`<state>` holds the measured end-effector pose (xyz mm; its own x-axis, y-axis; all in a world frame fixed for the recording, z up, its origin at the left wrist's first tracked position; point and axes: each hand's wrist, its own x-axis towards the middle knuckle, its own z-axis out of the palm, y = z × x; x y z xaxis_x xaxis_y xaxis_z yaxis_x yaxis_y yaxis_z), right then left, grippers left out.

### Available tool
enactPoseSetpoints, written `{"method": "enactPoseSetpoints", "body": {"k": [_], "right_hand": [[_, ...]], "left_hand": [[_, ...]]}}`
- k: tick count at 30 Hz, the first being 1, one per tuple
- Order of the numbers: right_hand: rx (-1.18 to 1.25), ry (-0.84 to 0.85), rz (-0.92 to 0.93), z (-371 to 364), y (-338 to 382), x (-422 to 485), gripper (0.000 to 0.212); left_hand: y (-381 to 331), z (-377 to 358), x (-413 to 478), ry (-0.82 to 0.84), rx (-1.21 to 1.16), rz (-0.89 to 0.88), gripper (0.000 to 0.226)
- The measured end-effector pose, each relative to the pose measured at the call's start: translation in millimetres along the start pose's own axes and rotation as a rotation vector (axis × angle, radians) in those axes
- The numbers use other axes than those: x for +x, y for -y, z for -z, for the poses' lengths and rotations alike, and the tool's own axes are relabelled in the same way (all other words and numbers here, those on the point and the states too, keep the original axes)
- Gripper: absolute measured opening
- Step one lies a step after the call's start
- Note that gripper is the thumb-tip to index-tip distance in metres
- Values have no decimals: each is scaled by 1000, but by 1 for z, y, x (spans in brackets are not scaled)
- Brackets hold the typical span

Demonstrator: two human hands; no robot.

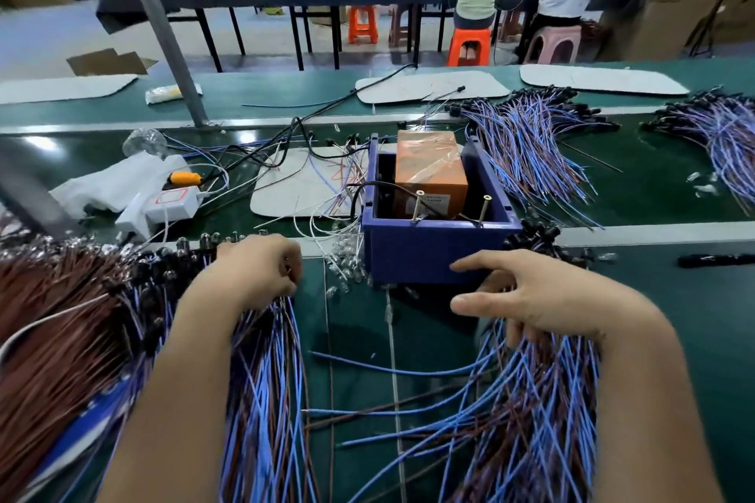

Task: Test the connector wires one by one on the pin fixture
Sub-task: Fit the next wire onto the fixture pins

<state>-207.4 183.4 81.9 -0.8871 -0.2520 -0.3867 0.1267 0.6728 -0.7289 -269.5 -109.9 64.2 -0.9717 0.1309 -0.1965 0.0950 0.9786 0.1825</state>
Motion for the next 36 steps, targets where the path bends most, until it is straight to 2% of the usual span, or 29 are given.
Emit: {"method": "enactPoseSetpoints", "body": {"k": [2,4,6,8,10,12,14,15,18,19,22,24,26,28,30,32,34,36], "right_hand": [[25,-27,53,-7,7,6,55],[144,-59,118,-17,18,11,36],[405,-29,165,-29,34,13,39],[698,138,196,-41,51,14,60],[931,322,222,-51,63,15,74],[1091,338,242,-56,69,15,65],[1161,204,282,-54,69,15,38],[1191,122,305,-50,67,15,28],[1316,-96,326,-32,59,12,23],[1364,-163,329,-26,55,11,20],[1407,-316,307,-12,45,10,25],[1360,-405,288,-10,39,12,27],[1323,-450,310,-11,37,14,24],[1259,-445,333,-13,38,16,26],[1140,-415,342,-18,40,18,27],[960,-370,335,-23,42,18,28],[719,-301,292,-29,43,18,30],[535,-190,239,-32,43,17,31]], "left_hand": [[-3,9,-5,-125,-207,-86,24],[-16,18,-12,-364,-472,-218,26],[-36,28,-24,-561,-860,-383,22],[-59,31,-39,-580,-1151,-603,16],[-79,26,-51,-495,-1227,-794,14],[-91,22,-57,-372,-1227,-904,15],[-90,25,-62,-180,-1225,-988,18],[-87,27,-65,-31,-1191,-1028,19],[-80,31,-73,519,-936,-997,34],[-81,29,-74,633,-823,-969,38],[-95,15,-67,778,-532,-906,38],[-100,7,-60,817,-466,-843,31],[-100,2,-53,712,-490,-795,19],[-101,-3,-47,440,-620,-720,13],[-102,-7,-40,132,-869,-577,15],[-102,-8,-32,-104,-1149,-441,19],[-100,-7,-26,-242,-1390,-374,20],[-96,-5,-23,-314,-1511,-320,21]]}}
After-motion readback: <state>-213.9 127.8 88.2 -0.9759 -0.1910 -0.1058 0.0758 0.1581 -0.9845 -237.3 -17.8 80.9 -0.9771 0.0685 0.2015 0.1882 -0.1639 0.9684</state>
